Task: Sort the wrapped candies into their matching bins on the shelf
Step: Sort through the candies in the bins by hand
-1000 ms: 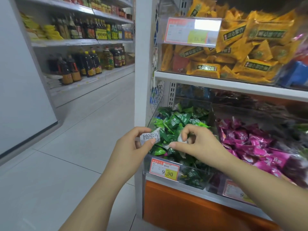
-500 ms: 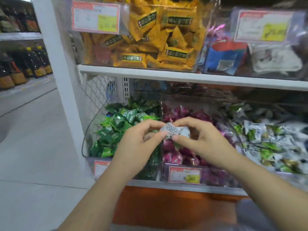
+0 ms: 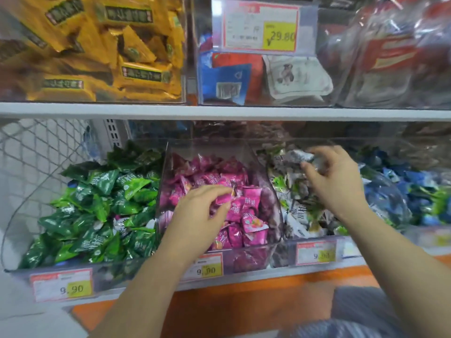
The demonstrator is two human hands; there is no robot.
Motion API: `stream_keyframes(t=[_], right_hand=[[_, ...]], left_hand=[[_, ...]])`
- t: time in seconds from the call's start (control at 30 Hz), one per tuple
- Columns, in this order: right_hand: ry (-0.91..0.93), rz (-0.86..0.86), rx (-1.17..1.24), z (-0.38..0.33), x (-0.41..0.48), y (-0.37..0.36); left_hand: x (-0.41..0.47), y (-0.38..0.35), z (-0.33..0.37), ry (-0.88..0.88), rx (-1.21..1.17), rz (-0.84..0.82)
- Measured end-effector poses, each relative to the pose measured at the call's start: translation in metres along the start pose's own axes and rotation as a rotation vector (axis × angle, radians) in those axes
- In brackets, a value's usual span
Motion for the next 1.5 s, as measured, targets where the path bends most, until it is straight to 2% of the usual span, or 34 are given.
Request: stream_keyframes(t=[0.07, 0.13, 0.2, 0.33, 0.43, 0.53, 0.7, 0.83, 0.9, 0.97, 1.13, 1.33, 1.5], right_hand=[[0.012, -0.191, -0.147, 0.018, -0.004, -0.010], [0.050, -0.308, -0.220, 0.022, -0.006, -0.018], [0.087, -0.391, -0.227, 0.016, -0.004, -0.025], [0.151, -0.666, -0.221, 0.004, 0.006, -0.052], [0.103, -0.742, -0.140, 0.005, 0.016, -0.062], [0.073, -0.764, -0.070, 0.008, 0.019, -0.060], [0.128, -0.811, -0.056, 0.003, 0.007, -0.042], [0.185, -0.597, -0.059, -0.012, 0.007, -0.020], [0.244, -0.462, 0.024, -0.033, 0.014, -0.011], [0.307, -0.410, 0.158, -0.061, 0.018, -0.011], [0.457, -0.440, 0.340, -0.140, 0.013, -0.036], [0.540, -0.446, 0.474, -0.200, 0.005, -0.058], [0.628, -0.591, 0.484, -0.232, -0.015, -0.084]], left_hand=[[0.002, 0.000, -0.001, -0.006, 0.012, 0.016], [0.003, 0.001, -0.002, -0.009, 0.023, 0.034], [0.004, 0.001, -0.003, 0.000, 0.023, 0.042], [0.005, 0.000, -0.005, 0.018, 0.029, 0.037], [0.006, -0.001, -0.006, 0.019, 0.036, 0.038], [0.008, -0.001, -0.007, 0.015, 0.035, 0.040], [0.000, 0.006, -0.007, -0.017, 0.043, 0.041], [-0.008, 0.016, -0.001, -0.053, 0.050, 0.052], [-0.013, 0.022, -0.001, -0.062, 0.035, 0.072], [-0.018, 0.031, -0.004, -0.069, 0.017, 0.084], [-0.035, 0.063, -0.023, -0.092, 0.046, 0.164], [-0.054, 0.112, -0.072, 0.014, 0.060, 0.272], [-0.075, 0.150, -0.107, 0.121, -0.008, 0.378]])
Point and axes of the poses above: each hand's wrist, its own x-axis towards the middle knuckle, its own y-axis out of the back of the hand, z = x × y, the point moved 4 cm from there along x, towards the middle knuckle, and after that the axes turned 15 degrees about y, right-handed, at the moved point
